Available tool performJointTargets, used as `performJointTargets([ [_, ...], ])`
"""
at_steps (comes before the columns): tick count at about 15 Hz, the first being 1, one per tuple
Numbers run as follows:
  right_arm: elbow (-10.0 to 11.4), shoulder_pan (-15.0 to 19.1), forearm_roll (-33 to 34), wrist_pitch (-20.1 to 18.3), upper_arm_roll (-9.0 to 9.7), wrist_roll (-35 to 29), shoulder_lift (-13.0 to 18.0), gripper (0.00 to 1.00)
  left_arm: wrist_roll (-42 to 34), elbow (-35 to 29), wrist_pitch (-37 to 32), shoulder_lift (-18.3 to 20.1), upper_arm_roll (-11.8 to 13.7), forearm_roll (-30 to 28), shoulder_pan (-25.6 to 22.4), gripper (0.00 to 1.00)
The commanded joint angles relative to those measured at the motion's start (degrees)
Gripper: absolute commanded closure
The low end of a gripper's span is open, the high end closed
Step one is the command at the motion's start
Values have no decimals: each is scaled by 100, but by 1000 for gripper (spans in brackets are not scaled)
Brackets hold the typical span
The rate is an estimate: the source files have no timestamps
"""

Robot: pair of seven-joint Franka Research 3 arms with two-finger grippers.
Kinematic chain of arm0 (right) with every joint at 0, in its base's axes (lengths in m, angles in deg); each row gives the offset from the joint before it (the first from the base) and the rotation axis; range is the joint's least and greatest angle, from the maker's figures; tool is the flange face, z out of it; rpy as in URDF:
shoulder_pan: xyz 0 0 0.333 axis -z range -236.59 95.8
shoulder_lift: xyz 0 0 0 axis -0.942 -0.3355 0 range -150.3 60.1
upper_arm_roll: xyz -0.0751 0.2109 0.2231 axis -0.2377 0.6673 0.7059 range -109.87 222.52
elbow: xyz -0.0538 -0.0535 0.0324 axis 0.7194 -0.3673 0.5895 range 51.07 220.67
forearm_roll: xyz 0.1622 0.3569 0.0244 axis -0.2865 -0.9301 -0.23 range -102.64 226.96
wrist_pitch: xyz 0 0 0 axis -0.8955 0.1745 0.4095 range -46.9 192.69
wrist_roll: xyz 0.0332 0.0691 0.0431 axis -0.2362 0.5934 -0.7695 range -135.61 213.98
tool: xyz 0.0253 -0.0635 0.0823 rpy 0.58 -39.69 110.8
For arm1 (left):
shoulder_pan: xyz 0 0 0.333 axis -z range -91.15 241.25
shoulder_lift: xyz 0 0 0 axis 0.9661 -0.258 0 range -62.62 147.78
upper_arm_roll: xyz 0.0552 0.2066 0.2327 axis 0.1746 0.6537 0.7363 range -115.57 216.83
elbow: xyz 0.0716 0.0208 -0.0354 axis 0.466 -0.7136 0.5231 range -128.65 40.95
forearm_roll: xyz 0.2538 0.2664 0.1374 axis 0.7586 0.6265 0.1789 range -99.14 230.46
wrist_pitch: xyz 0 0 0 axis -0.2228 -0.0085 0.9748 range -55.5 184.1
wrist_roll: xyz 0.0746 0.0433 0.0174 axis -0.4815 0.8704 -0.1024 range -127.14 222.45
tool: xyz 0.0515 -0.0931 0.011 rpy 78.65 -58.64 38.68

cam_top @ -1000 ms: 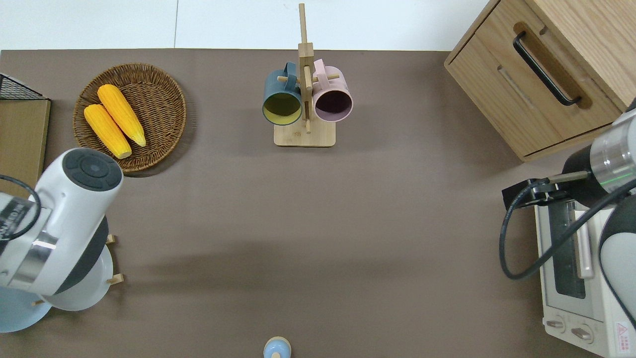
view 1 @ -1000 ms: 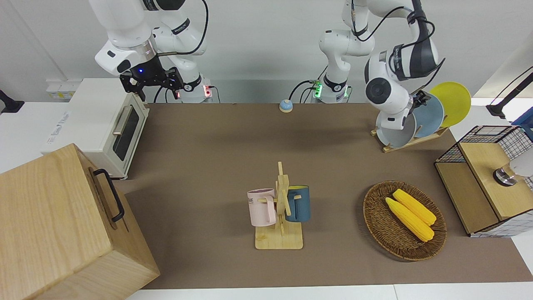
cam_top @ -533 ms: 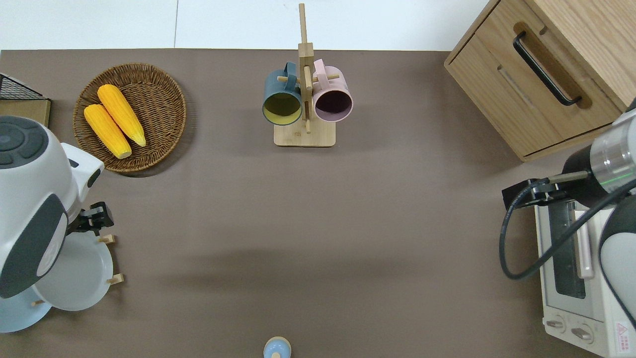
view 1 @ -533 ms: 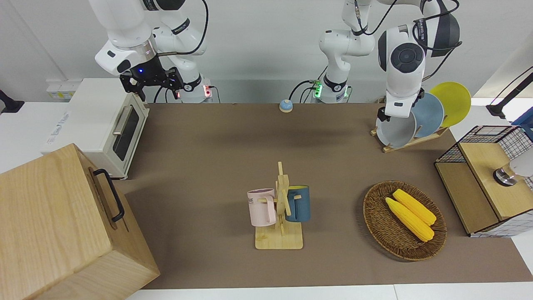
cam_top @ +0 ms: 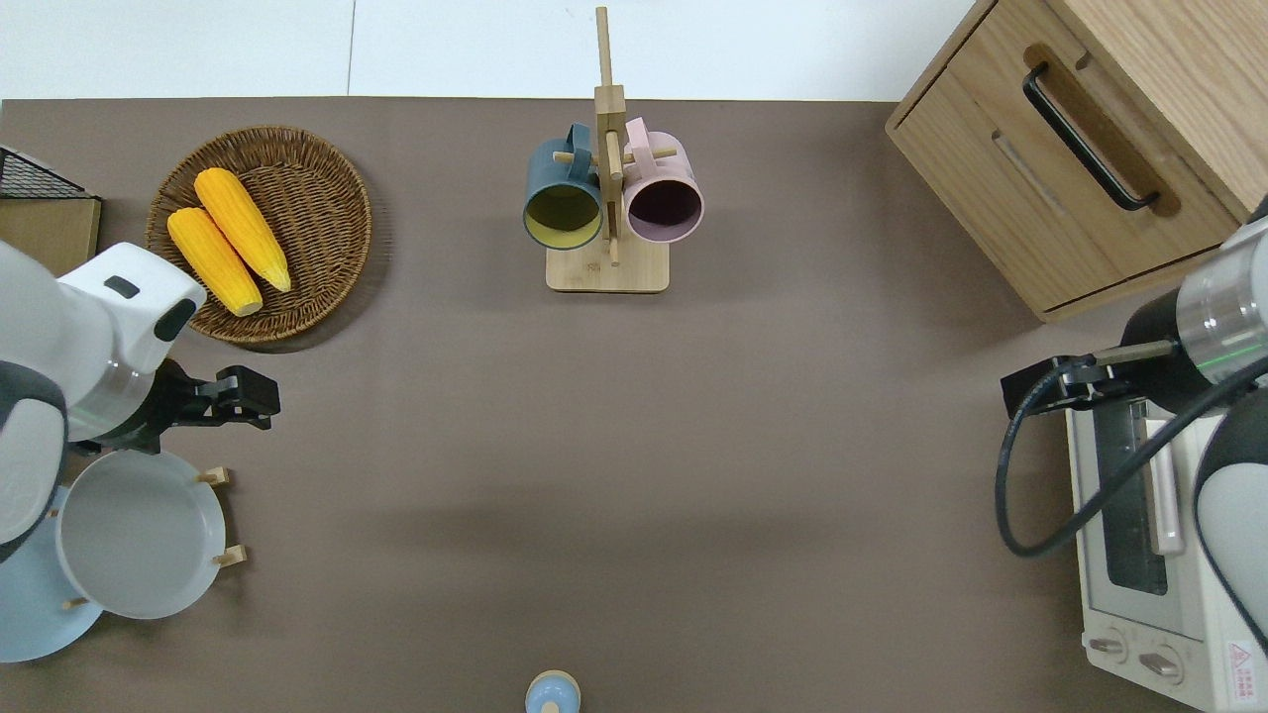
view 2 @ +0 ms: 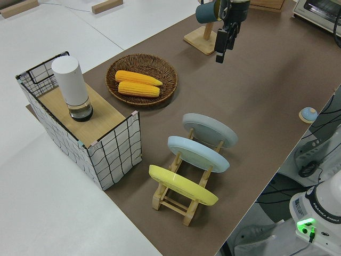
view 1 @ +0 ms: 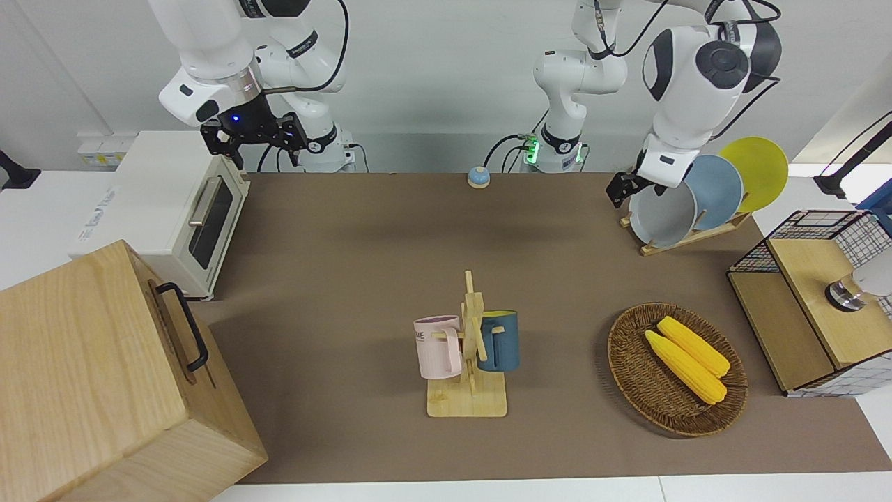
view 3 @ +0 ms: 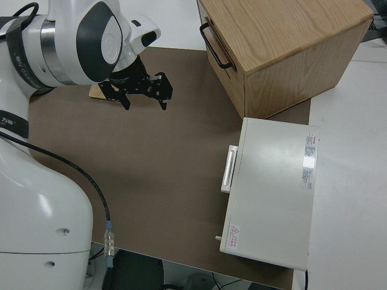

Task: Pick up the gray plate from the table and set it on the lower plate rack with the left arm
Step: 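Open the left gripper and withdraw it from the plate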

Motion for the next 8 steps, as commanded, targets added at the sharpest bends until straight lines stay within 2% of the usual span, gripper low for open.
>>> performJointTargets([
  [1,-33,132,28,-62,121,-68,12,17,-391,419,-16,-101,78,-345,-92,2],
  [4,-33,132,37,-62,121,-68,12,17,-497,498,36,-101,51,-520,-216,2],
  [8,-33,132,37,-62,113,-68,12,17,-506,498,352,-66,-19,-459,-216,2],
])
